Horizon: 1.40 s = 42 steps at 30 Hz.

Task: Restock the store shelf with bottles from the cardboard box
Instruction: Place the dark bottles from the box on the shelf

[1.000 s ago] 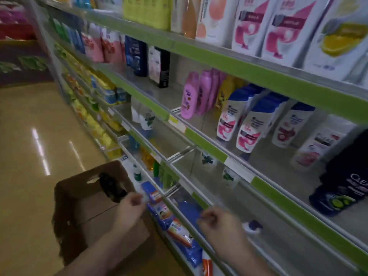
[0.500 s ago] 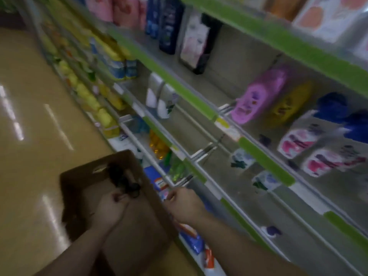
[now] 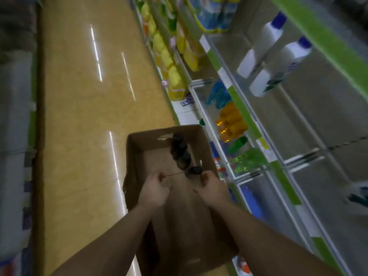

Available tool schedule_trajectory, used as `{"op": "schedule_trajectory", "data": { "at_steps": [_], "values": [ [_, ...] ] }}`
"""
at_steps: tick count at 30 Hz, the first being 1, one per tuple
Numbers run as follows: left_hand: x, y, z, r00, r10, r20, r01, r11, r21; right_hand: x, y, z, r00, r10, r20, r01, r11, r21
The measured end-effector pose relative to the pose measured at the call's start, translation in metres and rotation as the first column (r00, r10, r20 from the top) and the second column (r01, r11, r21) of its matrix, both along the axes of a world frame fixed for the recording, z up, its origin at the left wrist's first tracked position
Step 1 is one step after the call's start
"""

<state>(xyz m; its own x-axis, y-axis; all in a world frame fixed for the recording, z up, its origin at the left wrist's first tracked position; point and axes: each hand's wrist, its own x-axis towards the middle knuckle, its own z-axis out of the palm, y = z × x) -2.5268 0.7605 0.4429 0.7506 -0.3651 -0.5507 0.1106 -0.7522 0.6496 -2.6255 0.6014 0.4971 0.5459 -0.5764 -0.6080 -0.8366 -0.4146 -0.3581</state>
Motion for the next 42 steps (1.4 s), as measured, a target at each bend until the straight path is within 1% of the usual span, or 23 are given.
{"op": "schedule_trajectory", "data": {
  "at_steps": [2, 4, 7, 9, 11, 14, 16, 19, 22, 25, 29, 32, 34, 37, 39, 42],
  "values": [
    [0.013, -0.014, -0.020, 1.000, 0.001, 0.003, -0.001, 1.000, -0.014, 0.011, -0.011, -0.022, 0.999, -0.035, 0.002, 0.035, 0.999, -0.006],
    [0.023, -0.030, -0.038, 0.999, -0.032, 0.034, 0.032, 0.999, -0.015, 0.020, -0.022, -0.043, 0.998, -0.062, -0.001, 0.062, 0.998, -0.006],
    [0.040, -0.057, -0.057, 0.986, -0.127, 0.105, 0.133, 0.990, -0.052, 0.034, -0.036, -0.074, 0.999, -0.045, -0.023, 0.045, 0.999, -0.009],
    [0.052, -0.072, -0.068, 0.966, -0.227, 0.122, 0.236, 0.969, -0.066, 0.040, -0.043, -0.091, 0.999, -0.022, -0.030, 0.023, 1.000, 0.006],
    [0.064, -0.084, -0.075, 0.919, -0.367, 0.145, 0.373, 0.928, -0.013, 0.046, -0.050, -0.103, 0.999, -0.006, -0.040, 0.008, 0.999, 0.032],
    [0.075, -0.097, -0.085, 0.829, -0.535, 0.164, 0.514, 0.844, 0.153, 0.051, -0.055, -0.119, 0.999, 0.000, -0.053, 0.002, 0.999, 0.049],
    [0.079, -0.102, -0.088, 0.788, -0.590, 0.177, 0.555, 0.805, 0.211, 0.054, -0.056, -0.128, 0.998, 0.013, -0.064, -0.011, 0.999, 0.043],
    [0.082, -0.107, -0.092, 0.775, -0.606, 0.179, 0.567, 0.792, 0.227, 0.058, -0.056, -0.138, 0.997, 0.013, -0.076, -0.009, 0.999, 0.050],
    [0.080, -0.110, -0.095, 0.788, -0.597, 0.154, 0.563, 0.798, 0.215, 0.059, -0.055, -0.146, 0.998, -0.014, -0.069, 0.018, 0.998, 0.056],
    [0.077, -0.112, -0.098, 0.808, -0.577, 0.116, 0.547, 0.809, 0.216, 0.059, -0.055, -0.149, 0.998, -0.014, -0.065, 0.016, 0.999, 0.027],
    [0.074, -0.112, -0.100, 0.864, -0.489, 0.123, 0.469, 0.869, 0.158, 0.054, -0.053, -0.148, 0.999, -0.011, -0.046, 0.011, 1.000, -0.003],
    [0.073, -0.103, -0.100, 0.911, -0.403, 0.083, 0.393, 0.913, 0.110, 0.047, -0.049, -0.142, 0.998, -0.058, -0.006, 0.058, 0.998, 0.008],
    [0.071, -0.095, -0.096, 0.952, -0.303, 0.034, 0.302, 0.953, 0.028, 0.038, -0.046, -0.134, 0.996, -0.083, 0.013, 0.083, 0.996, 0.023],
    [0.067, -0.082, -0.079, 0.994, -0.091, -0.061, 0.083, 0.988, -0.133, 0.021, -0.041, -0.120, 0.995, -0.100, 0.024, 0.099, 0.994, 0.040],
    [0.063, -0.073, -0.062, 0.996, -0.028, -0.080, 0.012, 0.981, -0.194, 0.008, -0.039, -0.108, 0.990, -0.133, 0.057, 0.127, 0.988, 0.089],
    [0.054, -0.062, -0.030, 0.998, 0.007, -0.055, -0.021, 0.965, -0.261, -0.013, -0.037, -0.086, 0.978, -0.162, 0.135, 0.140, 0.977, 0.159]
  ]
}}
